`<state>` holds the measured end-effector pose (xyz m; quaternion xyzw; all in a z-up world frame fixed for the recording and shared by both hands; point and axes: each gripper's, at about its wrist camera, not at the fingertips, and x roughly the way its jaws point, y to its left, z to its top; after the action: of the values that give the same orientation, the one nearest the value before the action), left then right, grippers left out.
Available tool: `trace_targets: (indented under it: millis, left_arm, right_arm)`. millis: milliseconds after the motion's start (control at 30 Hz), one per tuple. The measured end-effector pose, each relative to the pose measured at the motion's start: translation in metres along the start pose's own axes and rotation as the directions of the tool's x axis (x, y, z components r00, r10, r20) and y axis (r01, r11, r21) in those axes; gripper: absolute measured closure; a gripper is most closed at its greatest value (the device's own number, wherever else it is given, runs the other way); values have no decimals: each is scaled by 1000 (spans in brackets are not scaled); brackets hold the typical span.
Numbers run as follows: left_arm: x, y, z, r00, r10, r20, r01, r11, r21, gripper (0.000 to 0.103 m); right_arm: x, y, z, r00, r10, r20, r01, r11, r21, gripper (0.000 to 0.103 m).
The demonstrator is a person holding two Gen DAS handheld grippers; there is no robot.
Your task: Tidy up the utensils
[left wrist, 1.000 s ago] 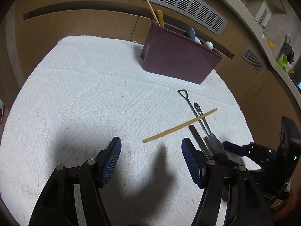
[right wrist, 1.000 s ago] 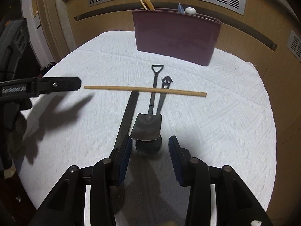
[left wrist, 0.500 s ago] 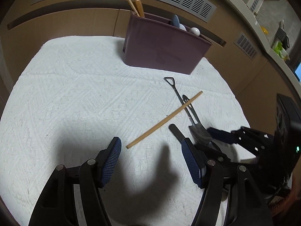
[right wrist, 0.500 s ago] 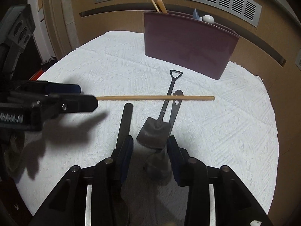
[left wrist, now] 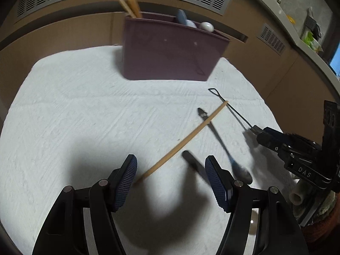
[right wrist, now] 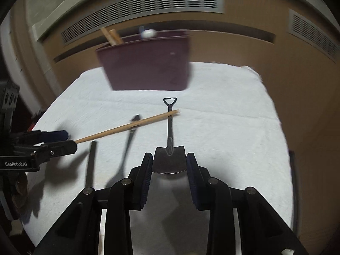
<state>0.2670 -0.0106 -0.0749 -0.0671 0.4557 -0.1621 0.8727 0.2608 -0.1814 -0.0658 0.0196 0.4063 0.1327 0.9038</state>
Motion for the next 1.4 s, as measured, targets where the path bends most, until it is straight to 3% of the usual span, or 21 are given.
trace_targets:
  millis: [167,233,300,533,667,800,967,1033,1067,1200,1400]
  left_arm:
    - [25,-27,21,999,27,-17,-25,993,115,36]
    - [36,-35,26,997,74,-24,-69,984,165,36]
    - [46,-38,29,986,166,-19,-159,967,201,36]
    - [34,17,34,959,285,6,-284,956,68,36]
    - [20,43,25,958,287,0,-287,958,15,36]
    - [12,43,14,973,229,0,-229,972,57,36]
    - [8,17,6,994,103,-39,-98,987,131,36]
    - [7,9,6,997,4,-74,5,993,117,36]
    - [7,8,7,997,-12,-75,20,994,106,36]
    - [14,-1,21,996,75,-43,-70,990,121,36]
    - [49,-20,50,992,105,-68,-92,980,179,36]
  right_arm:
    - [4,-9,-9,1000,15,-18,-14,999,45,74]
    - [2,-5,-11,1000,14,-12,-14,999,31,73]
    - [1,-3,-12,1000,21,-13,-20,999,24,73]
    - [4,-6,-12,999,35,-33,-34,999,40,72]
    - [4,-4,-13,999,33,-33,-32,999,31,69]
    - [5,-2,-13,999,26,-33,-25,999,23,68]
    - [5,-1,-13,999,14,-33,-14,1000,16,68]
    - [5,0,-13,999,12,-32,-12,1000,17,68]
    - [5,0,-13,999,11,-32,-11,1000,17,68]
    - [5,0,-13,999,9,-31,-8,1000,17,68]
    - [4,-1,-14,1000,6,-31,-5,1000,14,68]
